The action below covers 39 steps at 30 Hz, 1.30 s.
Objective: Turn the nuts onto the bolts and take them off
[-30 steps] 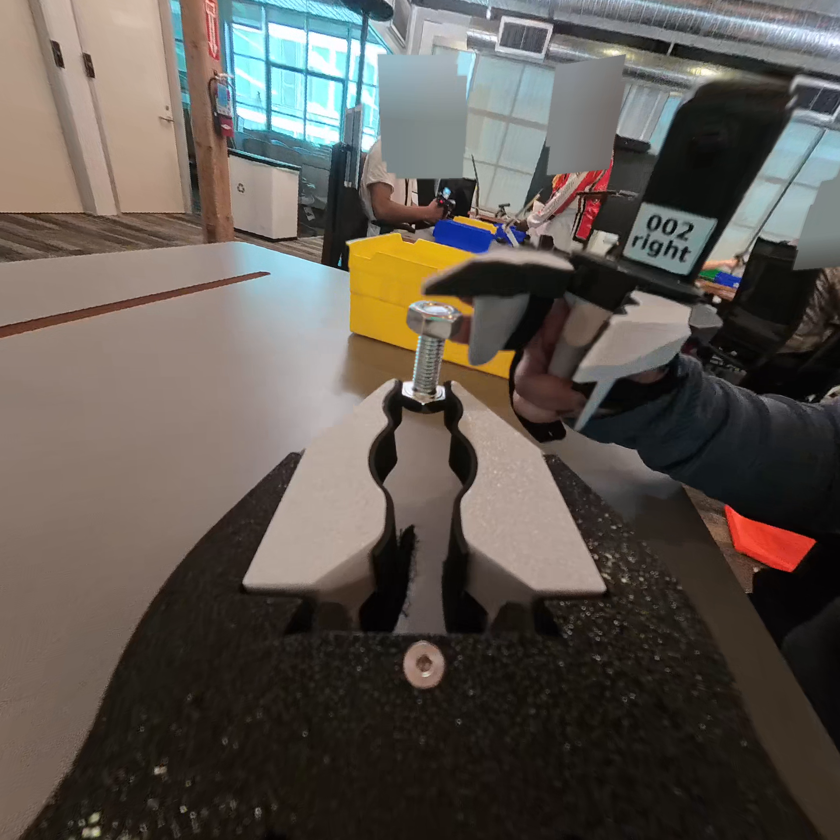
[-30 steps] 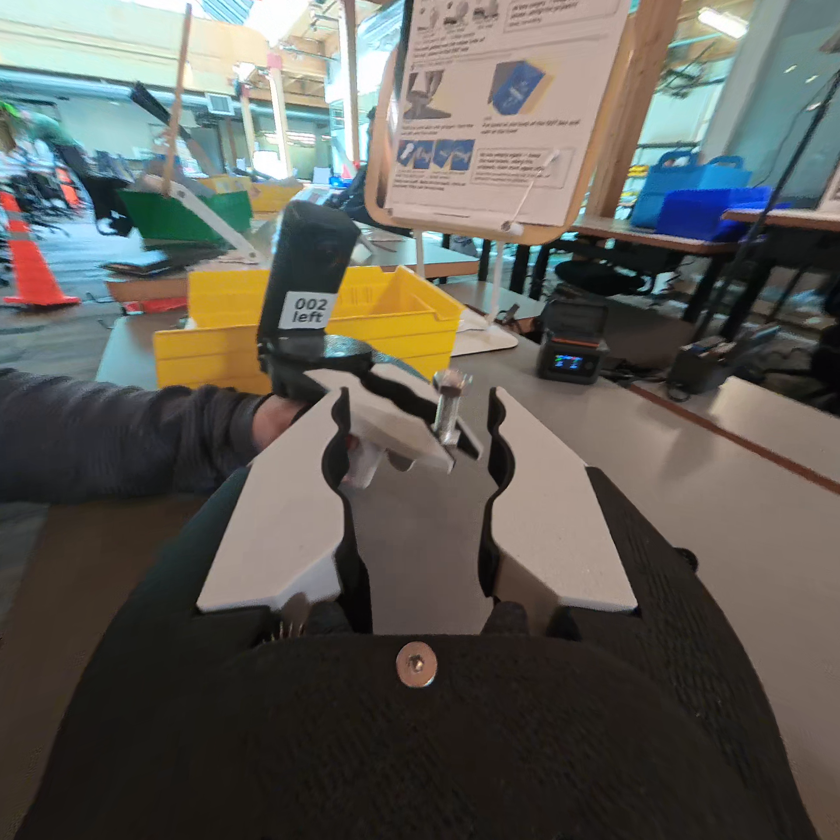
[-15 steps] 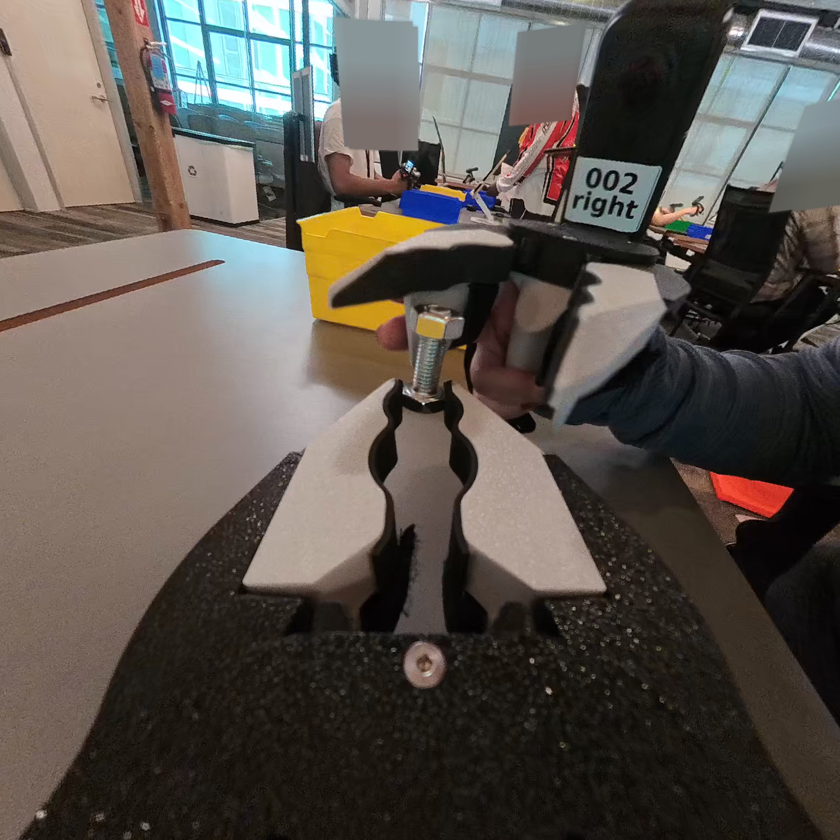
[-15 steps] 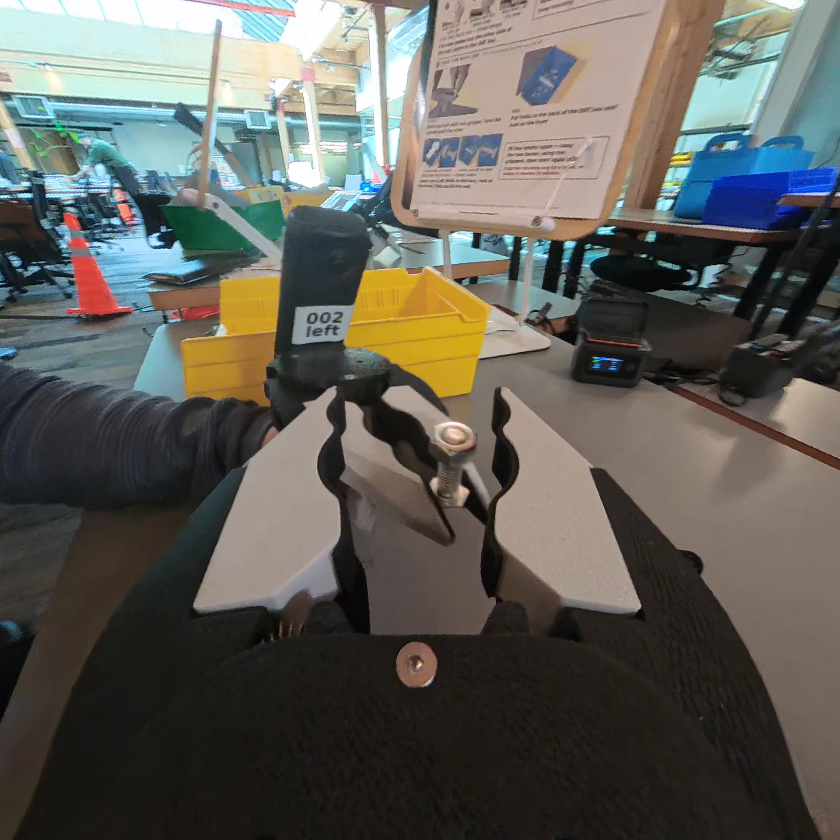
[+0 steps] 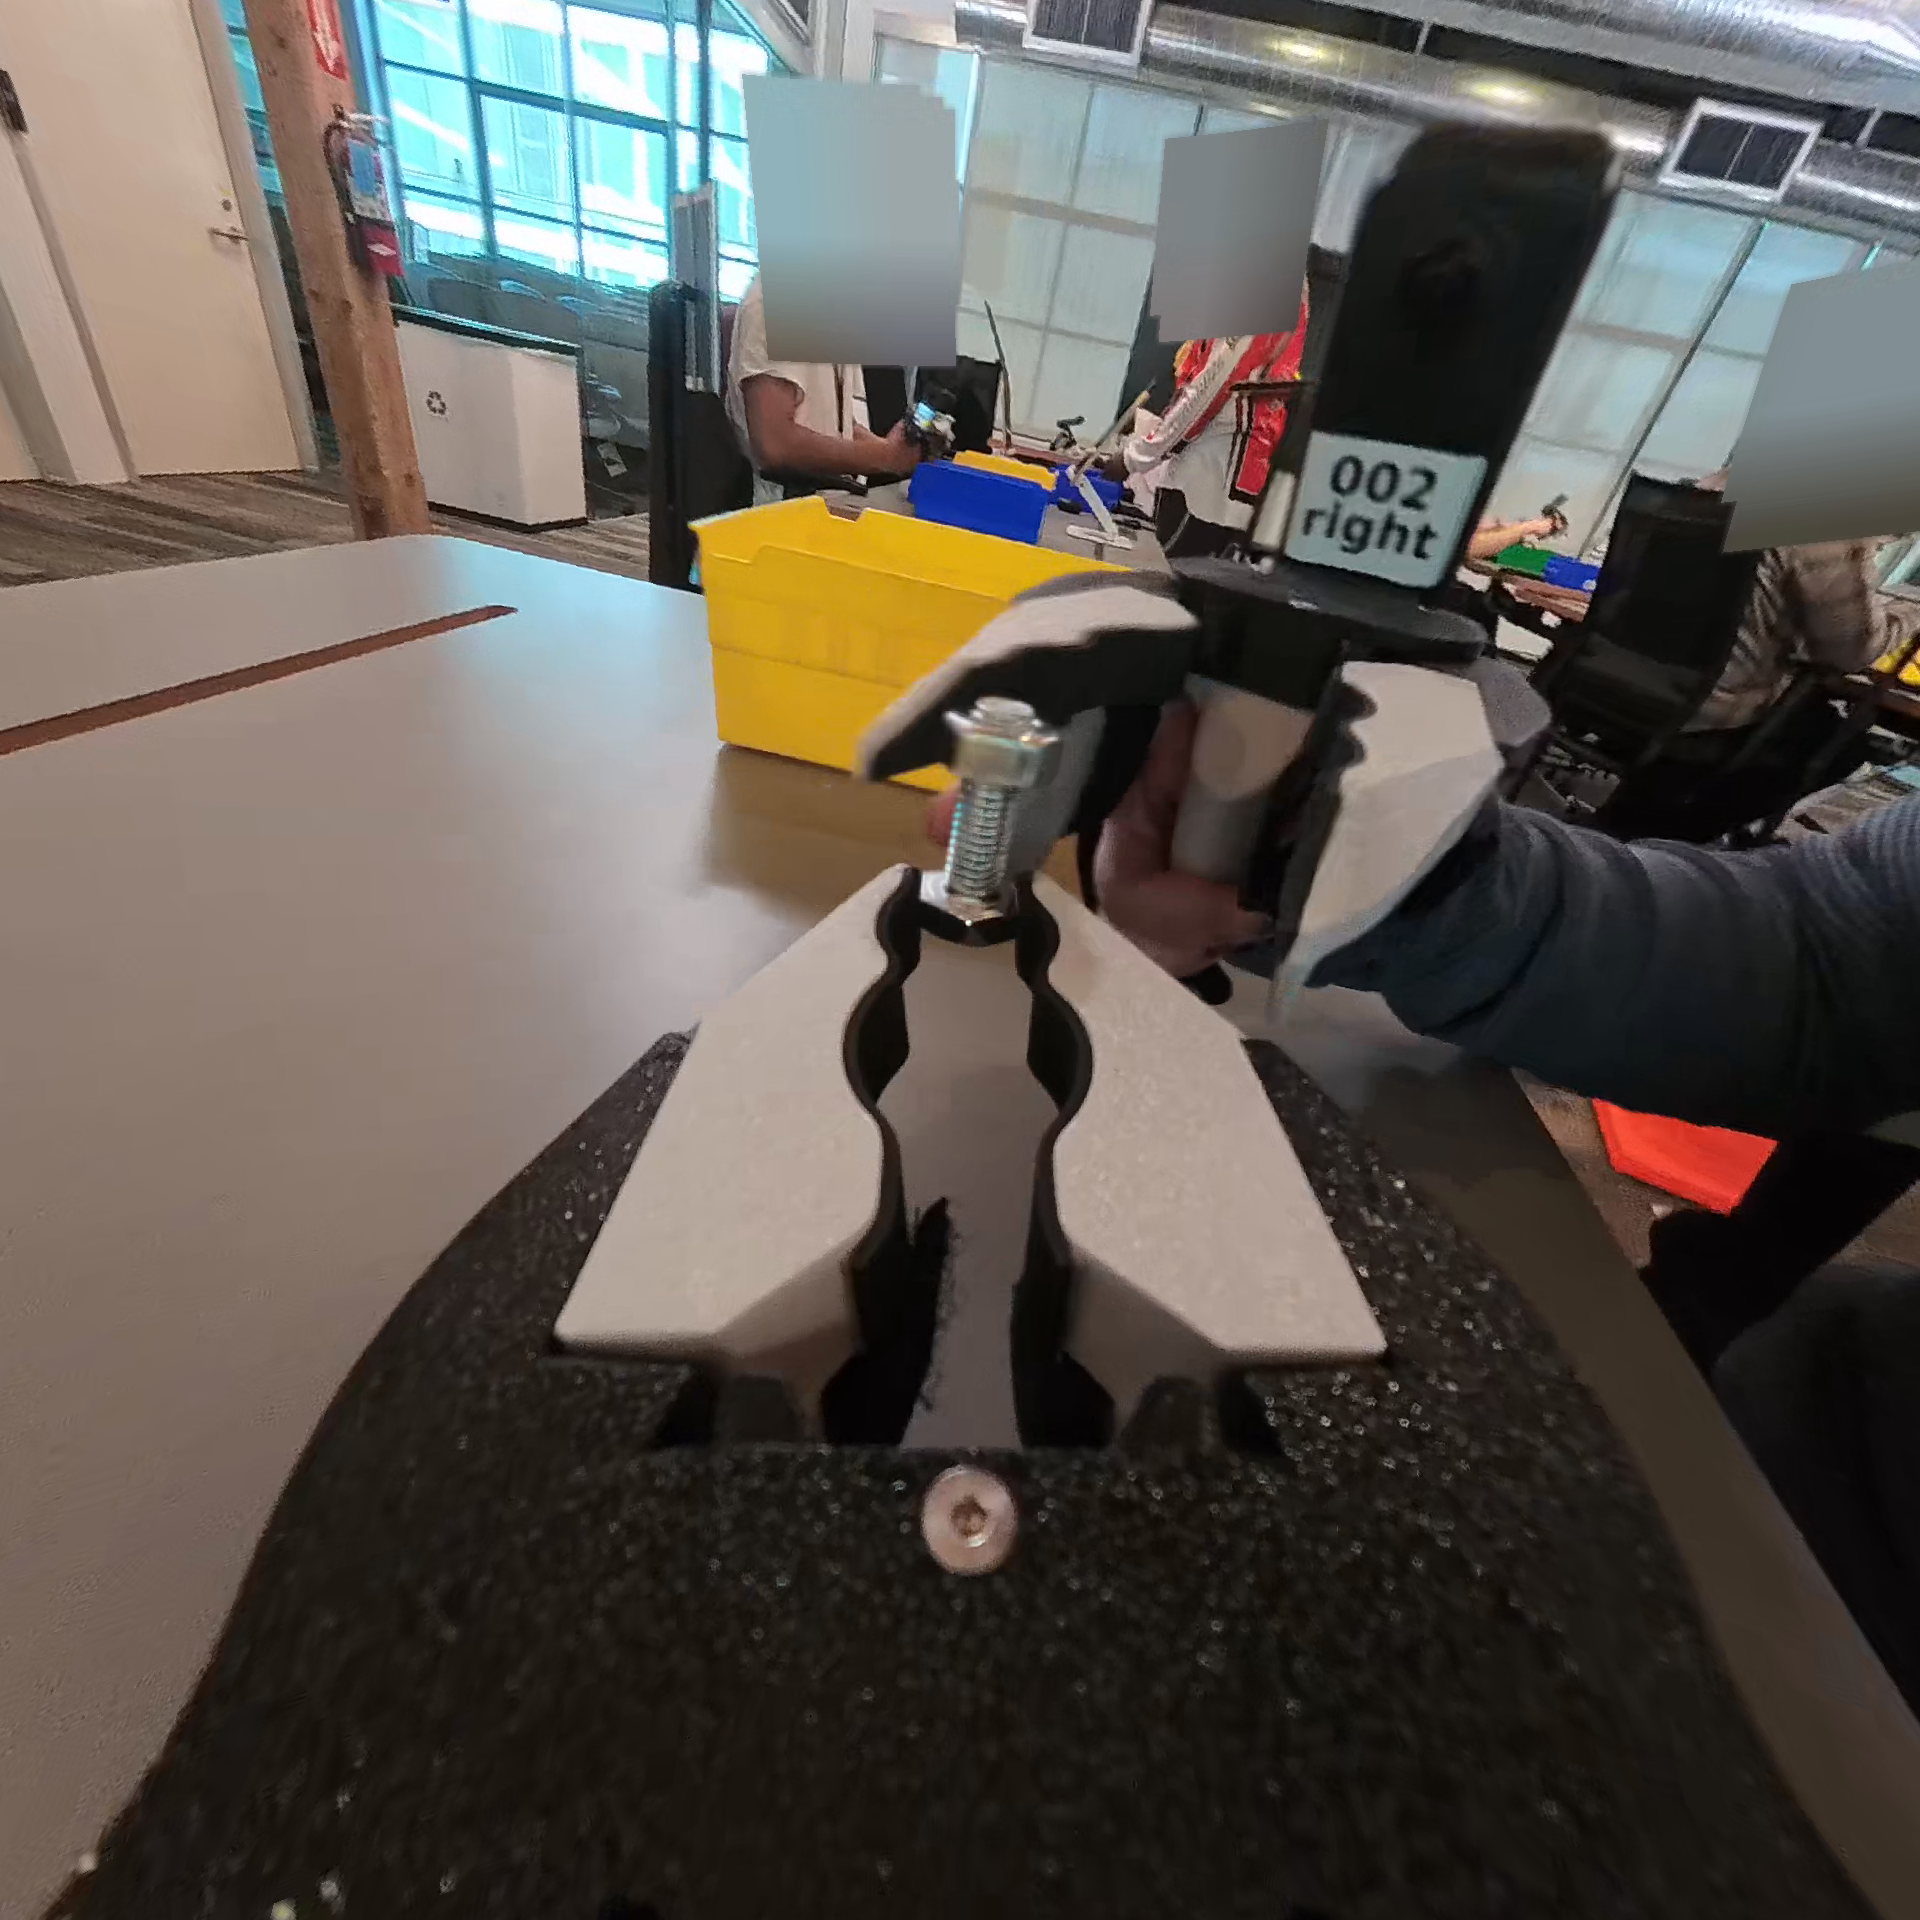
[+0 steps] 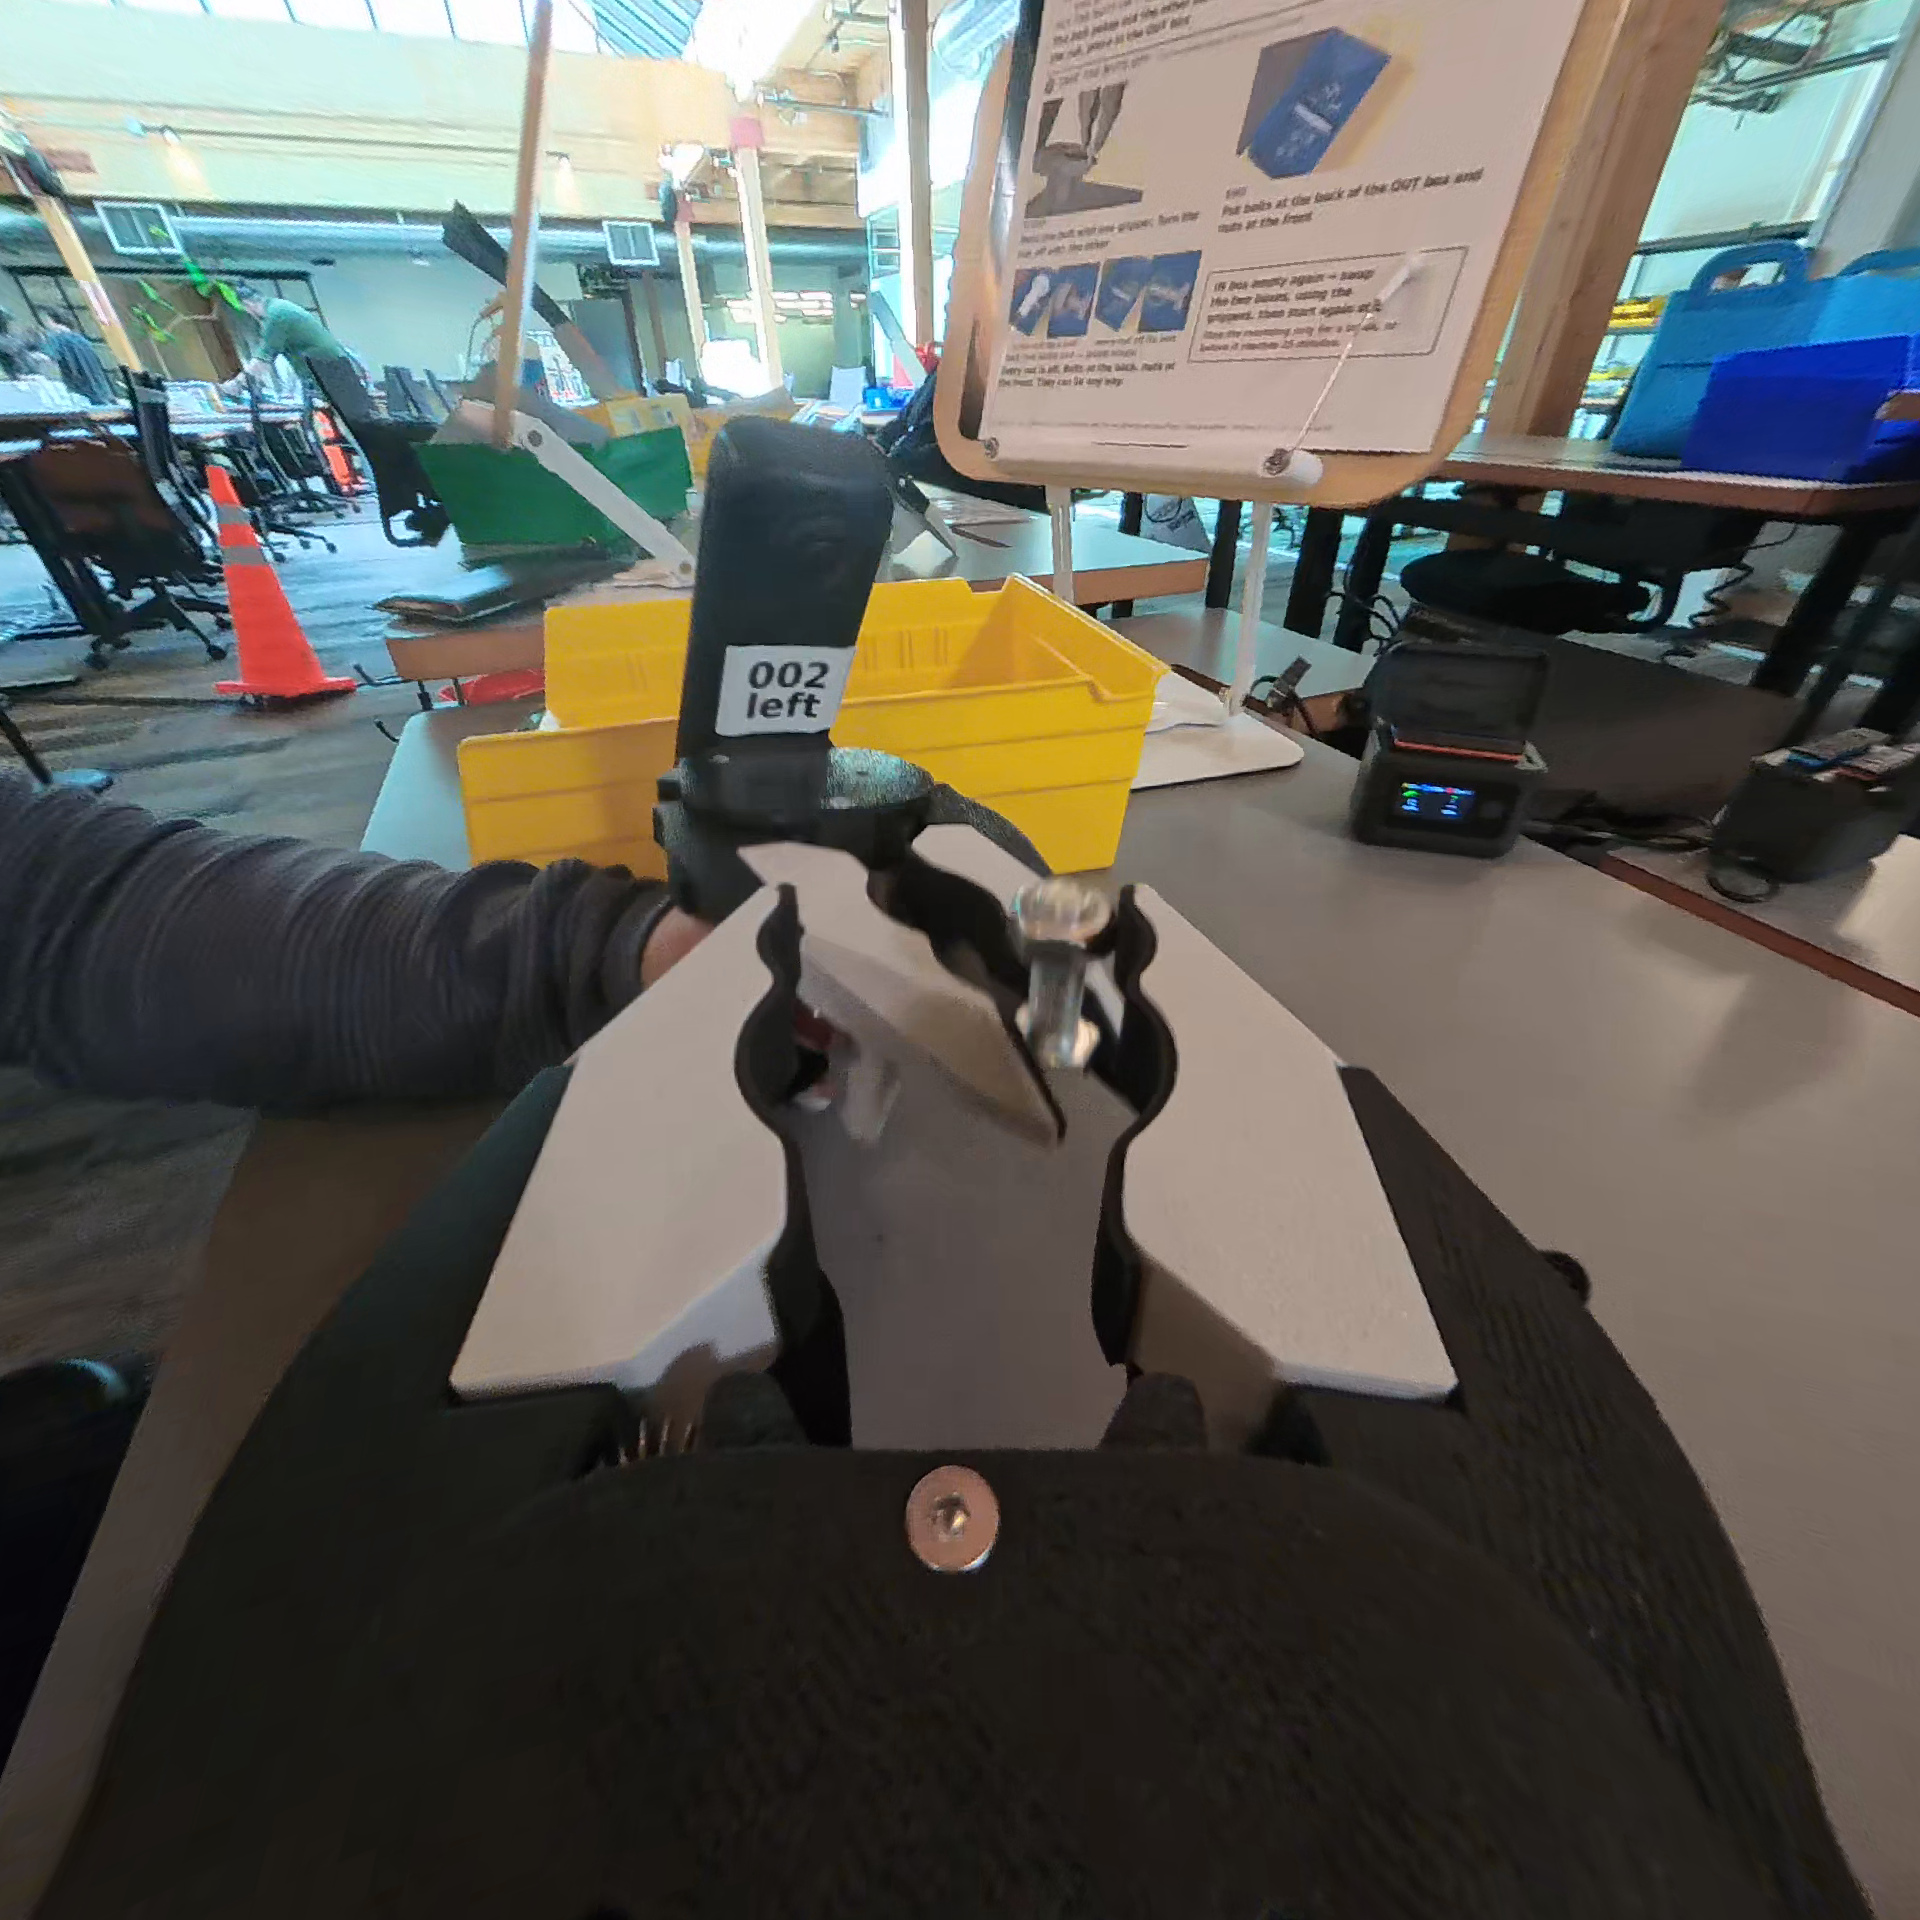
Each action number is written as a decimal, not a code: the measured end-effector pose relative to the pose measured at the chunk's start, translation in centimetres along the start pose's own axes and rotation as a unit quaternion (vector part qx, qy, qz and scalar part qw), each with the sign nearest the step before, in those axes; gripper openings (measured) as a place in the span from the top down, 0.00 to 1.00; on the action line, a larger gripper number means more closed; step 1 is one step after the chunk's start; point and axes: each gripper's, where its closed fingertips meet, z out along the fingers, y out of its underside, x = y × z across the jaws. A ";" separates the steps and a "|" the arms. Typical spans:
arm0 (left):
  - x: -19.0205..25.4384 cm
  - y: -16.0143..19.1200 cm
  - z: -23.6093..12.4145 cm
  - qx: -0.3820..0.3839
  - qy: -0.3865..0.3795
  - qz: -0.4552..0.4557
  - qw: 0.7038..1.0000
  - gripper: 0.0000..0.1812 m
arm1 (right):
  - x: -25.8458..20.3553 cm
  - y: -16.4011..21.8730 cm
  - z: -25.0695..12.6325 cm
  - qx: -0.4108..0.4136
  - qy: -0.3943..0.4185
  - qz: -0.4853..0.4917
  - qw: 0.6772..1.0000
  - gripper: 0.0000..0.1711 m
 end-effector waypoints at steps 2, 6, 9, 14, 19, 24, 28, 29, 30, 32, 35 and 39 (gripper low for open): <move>-0.4 -0.6 -0.4 0.016 -0.004 -0.014 1.000 0.91 | 0.3 -0.1 -1.3 0.008 0.002 0.010 1.000 0.73; 0.8 -0.2 0.3 0.005 0.024 -0.009 1.000 0.91 | 1.7 -0.6 -1.8 0.029 0.018 0.027 0.999 0.73; 1.8 0.4 0.8 -0.012 0.039 0.002 0.999 0.91 | 0.3 -0.3 -0.3 0.019 -0.022 0.035 0.999 0.70; 0.8 -0.2 0.1 0.007 0.028 -0.017 0.999 0.91 | -0.3 0.1 -2.0 0.017 -0.031 0.033 0.999 0.72; 1.8 0.5 0.8 -0.011 0.046 -0.012 0.999 0.91 | 1.4 -0.7 -2.4 0.046 0.005 0.046 0.998 0.68; 1.4 0.6 0.6 -0.014 0.037 -0.007 0.999 0.91 | -0.8 0.5 -0.6 0.004 -0.023 0.011 1.000 0.65; -0.2 -0.7 -0.5 0.018 0.015 -0.028 0.999 0.91 | -0.3 0.1 -3.1 0.030 -0.008 0.034 0.999 0.76; -0.1 -0.7 -0.5 0.017 0.018 -0.028 0.999 0.91 | 0.5 0.0 -3.4 0.040 0.015 0.035 0.998 0.74; 0.2 -0.5 -0.3 0.012 0.025 -0.025 0.999 0.91 | 1.0 -0.1 -3.3 0.045 0.028 0.029 0.998 0.71; 1.4 0.2 0.4 -0.007 0.044 -0.012 0.999 0.91 | 1.2 -0.4 -2.3 0.045 0.026 0.026 0.998 0.67; 2.7 1.0 1.0 -0.024 0.073 -0.004 0.997 0.91 | -0.4 0.0 -0.3 0.025 -0.017 0.021 0.999 0.66; 1.7 0.4 0.3 -0.010 0.056 -0.006 0.998 0.91 | -1.3 1.0 -1.1 -0.006 -0.023 0.005 1.000 0.65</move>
